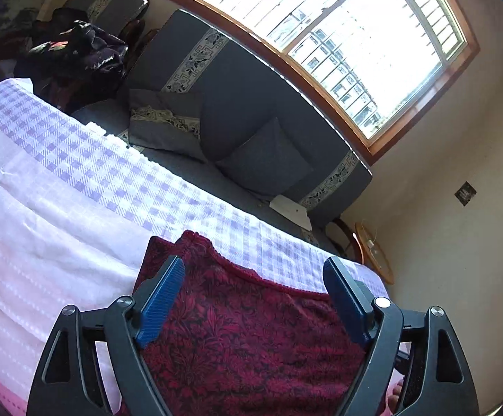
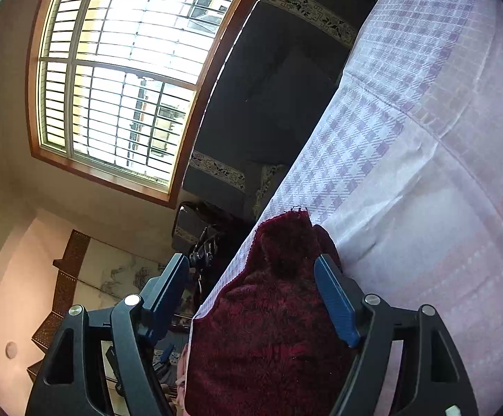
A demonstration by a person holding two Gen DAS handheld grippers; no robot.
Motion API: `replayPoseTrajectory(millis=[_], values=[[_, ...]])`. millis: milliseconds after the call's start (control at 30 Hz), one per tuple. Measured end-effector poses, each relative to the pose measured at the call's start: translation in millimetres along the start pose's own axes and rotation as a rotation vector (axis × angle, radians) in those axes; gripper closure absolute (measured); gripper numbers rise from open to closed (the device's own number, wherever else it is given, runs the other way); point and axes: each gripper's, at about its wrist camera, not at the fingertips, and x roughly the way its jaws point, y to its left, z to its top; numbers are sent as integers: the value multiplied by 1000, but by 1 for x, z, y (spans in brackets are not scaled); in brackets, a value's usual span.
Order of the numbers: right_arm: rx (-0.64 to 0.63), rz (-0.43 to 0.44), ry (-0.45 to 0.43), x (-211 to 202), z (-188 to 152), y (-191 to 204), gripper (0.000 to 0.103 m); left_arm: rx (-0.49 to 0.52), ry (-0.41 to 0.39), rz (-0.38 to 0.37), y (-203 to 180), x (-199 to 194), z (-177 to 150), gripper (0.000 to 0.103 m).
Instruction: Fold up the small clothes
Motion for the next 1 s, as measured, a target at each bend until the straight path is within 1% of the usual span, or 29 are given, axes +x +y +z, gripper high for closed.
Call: replayPoseTrajectory(millis=[33, 100, 167, 233, 300, 333, 367, 400, 467, 500, 567, 667, 733, 800, 833, 867, 900, 933, 967, 1000], values=[[-11, 19, 4, -3, -3, 4, 30, 12, -18, 14, -2, -4, 3, 13], [-49, 26, 25, -5, -12, 15, 30, 40, -33, 54, -3, -8, 7, 12], [-105, 12, 56, -6, -26, 28, 30, 72, 12, 116, -1, -6, 5, 12], [-167, 2, 89, -9, -43, 38, 30, 94, 55, 137, 6, -8, -2, 12], [-227, -9, 122, -14, -63, 46, 30, 102, 67, 162, 18, -17, -15, 12], [-265, -27, 136, -17, -74, 49, 30, 97, 77, 162, 25, -21, -21, 12], [-312, -67, 149, -19, -85, 51, 30, 91, 97, 155, 31, -25, -28, 12], [-371, -129, 154, -21, -96, 55, 30, 91, 121, 153, 36, -29, -36, 12], [-486, -250, 133, -24, -113, 59, 31, 96, 157, 170, 45, -36, -52, 12], [-526, -287, 123, -26, -119, 59, 32, 93, 184, 171, 50, -38, -59, 12], [-550, -343, 112, -29, -126, 57, 34, 74, 230, 149, 57, -42, -75, 12], [-536, -361, 124, -30, -132, 52, 36, 53, 268, 108, 62, -50, -95, 12], [-540, -370, 126, -32, -138, 50, 36, 44, 294, 67, 62, -55, -105, 13], [-537, -373, 129, -36, -144, 49, 36, 55, 317, 38, 60, -58, -112, 16], [-537, -375, 133, -37, -146, 48, 36, 67, 331, 23, 57, -58, -115, 24], [-537, -378, 136, -38, -148, 50, 36, 86, 345, 19, 54, -58, -118, 37], [-536, -380, 138, -38, -149, 50, 36, 109, 356, 29, 51, -58, -119, 47], [-535, -383, 140, -39, -151, 50, 36, 126, 371, 37, 50, -57, -121, 69], [-533, -385, 142, -39, -151, 49, 36, 131, 384, 38, 50, -55, -123, 80], [-528, -385, 143, -39, -151, 48, 36, 132, 386, 39, 50, -55, -122, 83]])
